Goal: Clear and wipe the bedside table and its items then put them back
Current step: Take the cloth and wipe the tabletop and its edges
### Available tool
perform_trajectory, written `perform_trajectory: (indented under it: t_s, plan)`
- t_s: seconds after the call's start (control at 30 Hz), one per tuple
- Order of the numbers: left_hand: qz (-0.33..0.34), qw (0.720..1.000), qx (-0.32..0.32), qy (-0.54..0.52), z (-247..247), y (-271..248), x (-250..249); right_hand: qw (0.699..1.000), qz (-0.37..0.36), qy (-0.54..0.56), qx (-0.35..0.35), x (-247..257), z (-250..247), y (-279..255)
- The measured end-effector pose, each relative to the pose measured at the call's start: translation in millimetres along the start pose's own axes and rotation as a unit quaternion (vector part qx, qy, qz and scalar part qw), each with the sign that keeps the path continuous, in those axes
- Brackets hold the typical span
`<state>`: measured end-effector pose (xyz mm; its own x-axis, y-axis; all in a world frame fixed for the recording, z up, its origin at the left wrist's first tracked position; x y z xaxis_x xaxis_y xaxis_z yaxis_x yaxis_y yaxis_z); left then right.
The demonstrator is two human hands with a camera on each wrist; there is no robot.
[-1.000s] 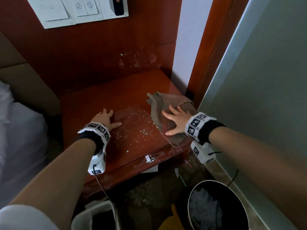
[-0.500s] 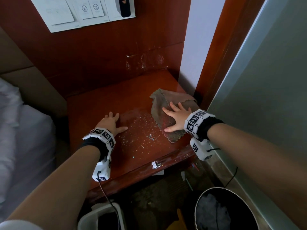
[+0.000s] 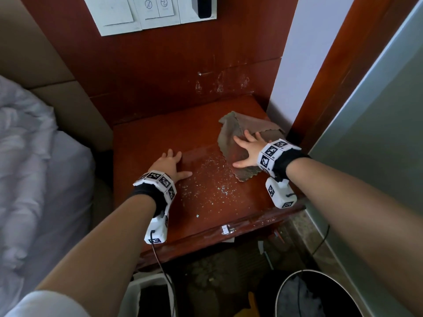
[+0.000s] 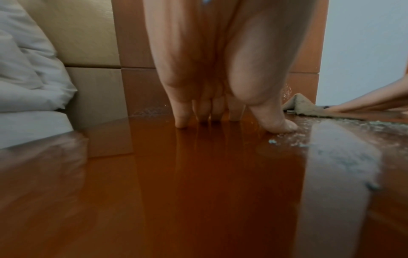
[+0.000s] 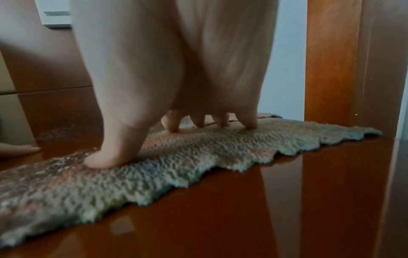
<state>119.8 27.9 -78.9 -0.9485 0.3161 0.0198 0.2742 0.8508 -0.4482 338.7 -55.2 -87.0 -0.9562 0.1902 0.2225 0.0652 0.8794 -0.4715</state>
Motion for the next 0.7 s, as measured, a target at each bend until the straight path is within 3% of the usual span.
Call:
perform_trajectory:
  t_s: [0.7]
  plan:
    - [0.005,1.0,-0.024,-0.002,8.4,-21.4,9.1,0.999,-0.033,-0.029,0.03,24.3,48.2,-59.5]
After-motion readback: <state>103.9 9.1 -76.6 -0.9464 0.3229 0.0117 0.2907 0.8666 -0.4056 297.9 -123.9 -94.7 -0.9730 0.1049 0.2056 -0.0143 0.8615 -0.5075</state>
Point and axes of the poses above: each hand's wrist, its own y-axis towards the middle knuckle, its own z-axis out of the palm, x = y × z, the point moved 8 cm from there along y, towards the middle knuckle, and after that the axes turned 13 degrees about -z, right-handed, at the moved point
